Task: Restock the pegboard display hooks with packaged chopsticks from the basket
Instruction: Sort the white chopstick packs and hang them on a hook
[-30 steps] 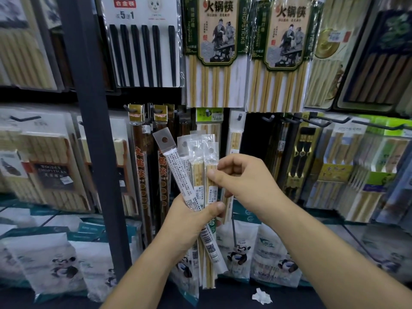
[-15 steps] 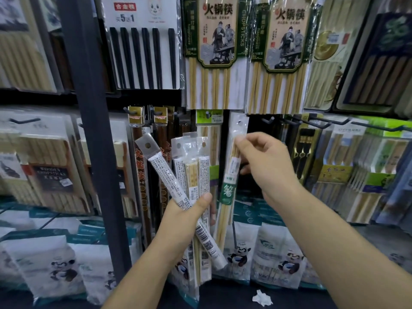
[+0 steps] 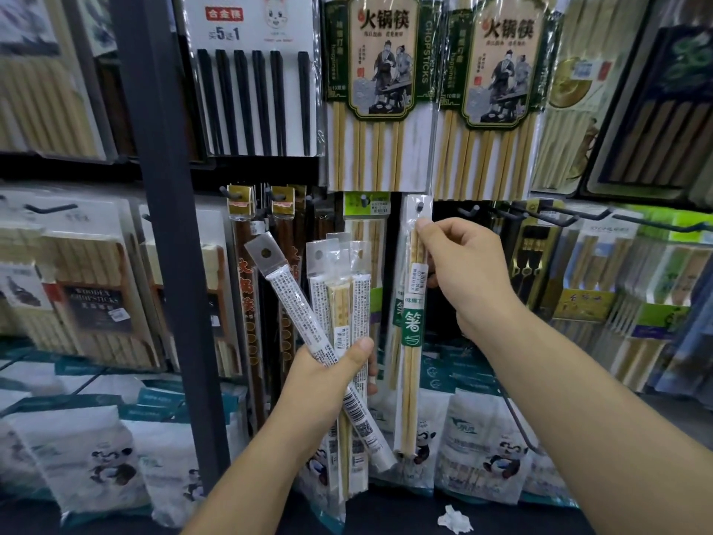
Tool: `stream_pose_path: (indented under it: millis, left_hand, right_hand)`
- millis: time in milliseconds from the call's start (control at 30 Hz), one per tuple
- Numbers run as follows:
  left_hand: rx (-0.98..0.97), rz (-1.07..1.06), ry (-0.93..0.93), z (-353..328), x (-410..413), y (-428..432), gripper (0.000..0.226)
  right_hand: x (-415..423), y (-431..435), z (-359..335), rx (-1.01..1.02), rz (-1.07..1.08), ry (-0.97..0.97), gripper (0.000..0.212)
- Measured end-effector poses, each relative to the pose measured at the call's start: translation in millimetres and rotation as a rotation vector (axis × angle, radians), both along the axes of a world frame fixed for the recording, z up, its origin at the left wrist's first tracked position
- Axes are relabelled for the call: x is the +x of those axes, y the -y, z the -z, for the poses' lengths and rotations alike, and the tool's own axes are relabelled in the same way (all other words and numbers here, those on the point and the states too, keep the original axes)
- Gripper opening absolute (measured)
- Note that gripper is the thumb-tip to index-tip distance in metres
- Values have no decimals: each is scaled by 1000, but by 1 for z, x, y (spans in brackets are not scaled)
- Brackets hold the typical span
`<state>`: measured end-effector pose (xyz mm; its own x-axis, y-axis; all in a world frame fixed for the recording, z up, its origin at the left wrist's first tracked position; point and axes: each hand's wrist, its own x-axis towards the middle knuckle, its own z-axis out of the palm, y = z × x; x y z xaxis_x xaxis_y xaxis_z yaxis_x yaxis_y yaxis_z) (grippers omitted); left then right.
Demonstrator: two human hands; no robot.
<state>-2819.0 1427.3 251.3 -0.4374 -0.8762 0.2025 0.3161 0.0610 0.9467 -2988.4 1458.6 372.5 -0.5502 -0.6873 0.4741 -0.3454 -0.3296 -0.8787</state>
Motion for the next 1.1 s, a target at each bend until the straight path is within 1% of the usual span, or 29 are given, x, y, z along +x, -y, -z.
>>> stream_pose_path:
  millis: [167,333,500,567,633,700,733,800,867,967,1033,1100]
  left_hand:
    - [-22,10,5,-1,2,0,16]
    - [-45,-1,-7,-3,4,-1,17]
    - [-65,-2,-2,-1,4,0,32]
    - [-79,-5,-6,-1,4,0,32]
    - [-105,0,-23,-2,3,-1,28]
    - [-136,2,-47,-3,2,-2,29]
    - [-143,3,-59,-3,1,-2,30]
    - [-155,14,-74,-3,2,-3,28]
    - [-196,12,-59,-4,2,-3,29]
    - [-226,-8,-25,-6,2,-2,31]
    - [-209,0,1,-4,2,0,27]
    - [-151,3,22,-1,2,1,17]
  right_hand:
    - [0,4,4,37,22,3,38]
    - [-3,2,14,69,116,-114,35]
    - [1,-3,27,45,220,-167,28]
    - [9,-8,31,28,155,-151,30]
    - [20,-14,33,55,-1,-139,29]
    - [30,-18,35,124,-137,-164,20]
    - [33,-19,36,143,-167,-180,16]
    - [34,-19,37,156,-165,-201,12]
    - [34,-19,37,144,-151,-195,14]
    - [31,-17,32,69,-118,-137,16]
    - [26,-16,25,12,-65,-104,16]
    - [20,-15,17,-38,-29,-68,16]
